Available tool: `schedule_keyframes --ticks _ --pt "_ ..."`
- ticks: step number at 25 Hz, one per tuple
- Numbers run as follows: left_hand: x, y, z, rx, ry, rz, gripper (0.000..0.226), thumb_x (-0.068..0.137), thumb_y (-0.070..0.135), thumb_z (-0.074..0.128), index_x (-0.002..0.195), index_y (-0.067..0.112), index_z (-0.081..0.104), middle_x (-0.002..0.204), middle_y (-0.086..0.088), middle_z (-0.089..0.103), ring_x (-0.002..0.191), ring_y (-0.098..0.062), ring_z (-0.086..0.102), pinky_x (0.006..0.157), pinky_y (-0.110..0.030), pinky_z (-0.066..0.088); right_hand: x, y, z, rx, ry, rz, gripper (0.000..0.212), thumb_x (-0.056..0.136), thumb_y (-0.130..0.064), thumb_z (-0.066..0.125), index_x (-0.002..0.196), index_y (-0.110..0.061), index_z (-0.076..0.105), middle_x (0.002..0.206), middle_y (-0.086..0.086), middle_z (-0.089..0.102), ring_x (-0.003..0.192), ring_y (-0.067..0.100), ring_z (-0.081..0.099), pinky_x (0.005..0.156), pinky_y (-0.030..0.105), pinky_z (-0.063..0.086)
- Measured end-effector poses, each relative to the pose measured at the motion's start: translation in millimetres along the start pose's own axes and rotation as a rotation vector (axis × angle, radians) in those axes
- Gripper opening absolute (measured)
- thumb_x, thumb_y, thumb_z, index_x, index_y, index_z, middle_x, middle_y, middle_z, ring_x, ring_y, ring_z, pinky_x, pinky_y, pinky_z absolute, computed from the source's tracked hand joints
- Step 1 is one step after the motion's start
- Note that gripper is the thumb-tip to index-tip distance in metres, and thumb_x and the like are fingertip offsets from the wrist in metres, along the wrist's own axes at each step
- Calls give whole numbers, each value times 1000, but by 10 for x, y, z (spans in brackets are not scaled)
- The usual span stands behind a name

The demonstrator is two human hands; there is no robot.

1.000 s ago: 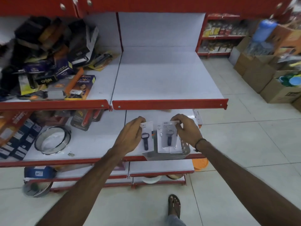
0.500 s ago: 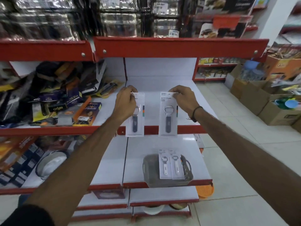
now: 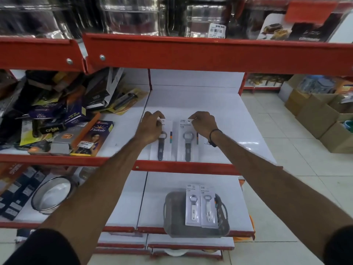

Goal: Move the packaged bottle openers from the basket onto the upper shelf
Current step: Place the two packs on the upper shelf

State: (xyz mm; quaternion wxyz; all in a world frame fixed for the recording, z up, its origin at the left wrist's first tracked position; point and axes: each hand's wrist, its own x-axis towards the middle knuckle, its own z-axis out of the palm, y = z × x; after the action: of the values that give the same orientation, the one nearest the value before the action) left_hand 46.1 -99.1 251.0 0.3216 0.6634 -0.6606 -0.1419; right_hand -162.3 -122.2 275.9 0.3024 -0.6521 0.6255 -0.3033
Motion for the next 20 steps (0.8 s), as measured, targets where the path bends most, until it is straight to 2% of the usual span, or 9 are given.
schedule_keyframes --ticks 1,3,5,7,10,13,15,18,20 --pt "5 -30 22 10 -33 -9 26 97 6 48 115 16 64 107 -13 49 80 -16 55 63 -7 44 13 32 44 -27 -11 -20 39 85 -4 43 104 -18 75 117 3 73 104 25 67 91 34 57" --pt "13 -54 48 36 -108 -43 33 98 10 48 127 18 62 123 -19 52 105 -30 59 84 -24 47 22 68 75 -67 -20 -47 40 87 -7 43 111 -19 73 121 3 71 108 25 66 94 31 54" --pt "-19 -49 53 163 -203 -89 44 100 19 48 143 25 51 145 -18 45 132 -35 49 108 -43 41 -19 100 65 -196 -75 -50 43 90 -16 46 126 -26 65 130 2 67 117 26 61 100 33 47" --pt "-149 -2 11 341 -232 -75 54 101 29 47 154 29 35 160 -12 33 146 -36 33 117 -57 27 -129 150 54 -429 -86 -97 49 93 -27 46 141 -33 51 137 2 62 126 28 55 106 42 39" --pt "-478 145 -51 333 -56 31 54 98 27 51 151 22 42 159 -12 36 144 -36 35 114 -56 33 -441 181 43 -507 85 -234 46 92 -33 49 138 -29 53 125 3 68 119 29 57 98 44 41" --pt "-1001 346 17 265 191 165 40 94 19 56 133 14 60 143 -13 53 129 -32 50 102 -50 44 -925 269 94 -461 384 -462 29 86 -30 55 110 -21 67 97 -3 73 96 25 62 81 37 43" --pt "-1398 409 158 228 300 228 32 91 16 56 123 14 63 130 -12 59 117 -29 56 93 -44 48 -1262 412 138 -422 562 -590 17 82 -28 57 93 -19 68 81 -5 68 81 21 58 72 34 40" --pt "-1924 357 498 204 358 307 25 90 17 58 115 16 63 120 -10 64 109 -26 58 88 -39 49 -1715 764 245 -376 650 -649 11 82 -27 58 81 -18 64 75 -5 65 75 18 54 72 27 37" --pt "-2195 274 782 165 274 347 23 90 17 62 113 15 65 116 -10 67 107 -26 61 90 -39 53 -1973 1105 350 -373 617 -606 13 82 -31 58 79 -19 62 76 -5 65 75 16 55 75 26 38"
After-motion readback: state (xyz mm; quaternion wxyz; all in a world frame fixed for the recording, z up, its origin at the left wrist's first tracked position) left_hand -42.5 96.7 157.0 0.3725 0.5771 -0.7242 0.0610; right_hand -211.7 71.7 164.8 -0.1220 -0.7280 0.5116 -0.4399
